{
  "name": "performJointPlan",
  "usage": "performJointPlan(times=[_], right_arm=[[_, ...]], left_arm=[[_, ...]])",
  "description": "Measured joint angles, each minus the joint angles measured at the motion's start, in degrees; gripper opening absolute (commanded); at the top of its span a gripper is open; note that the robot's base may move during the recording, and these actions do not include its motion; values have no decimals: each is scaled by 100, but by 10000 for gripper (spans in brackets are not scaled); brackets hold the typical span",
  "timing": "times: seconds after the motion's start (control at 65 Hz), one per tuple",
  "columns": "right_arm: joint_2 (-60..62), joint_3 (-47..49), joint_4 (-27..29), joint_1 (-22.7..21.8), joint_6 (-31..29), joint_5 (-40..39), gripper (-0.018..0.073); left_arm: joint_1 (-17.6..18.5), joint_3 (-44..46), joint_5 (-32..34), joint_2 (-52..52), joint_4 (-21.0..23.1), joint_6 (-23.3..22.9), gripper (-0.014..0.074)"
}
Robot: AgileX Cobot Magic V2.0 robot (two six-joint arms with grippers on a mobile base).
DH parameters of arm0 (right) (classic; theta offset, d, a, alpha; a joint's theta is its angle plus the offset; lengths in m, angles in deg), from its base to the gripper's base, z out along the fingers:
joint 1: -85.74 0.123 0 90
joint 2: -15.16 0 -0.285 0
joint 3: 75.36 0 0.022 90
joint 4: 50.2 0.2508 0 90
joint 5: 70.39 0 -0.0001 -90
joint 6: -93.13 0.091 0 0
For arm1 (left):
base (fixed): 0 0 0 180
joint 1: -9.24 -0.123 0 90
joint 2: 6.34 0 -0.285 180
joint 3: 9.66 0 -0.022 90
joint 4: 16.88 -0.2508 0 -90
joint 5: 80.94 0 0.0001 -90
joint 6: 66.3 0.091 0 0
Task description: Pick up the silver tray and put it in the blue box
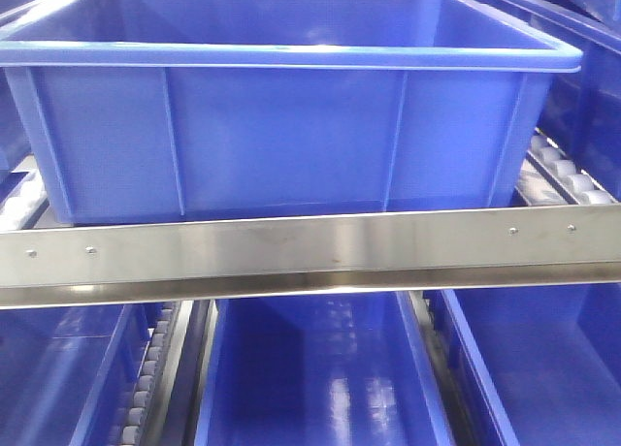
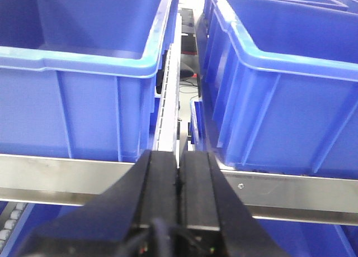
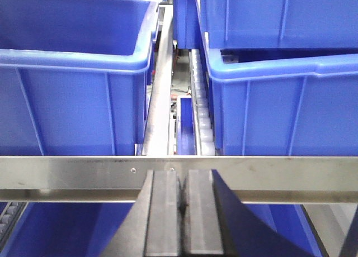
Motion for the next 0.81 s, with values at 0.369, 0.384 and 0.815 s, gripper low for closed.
performJointPlan(times=[0.369,0.384,0.815], right_arm=[[0,0,0,0,-3,-84,55],[0,0,0,0,-3,-84,55],[0,0,0,0,-14,-96,55]], left_arm=[[0,0,0,0,0,0,-96],[0,0,0,0,0,0,-96],[0,0,0,0,0,0,-97]])
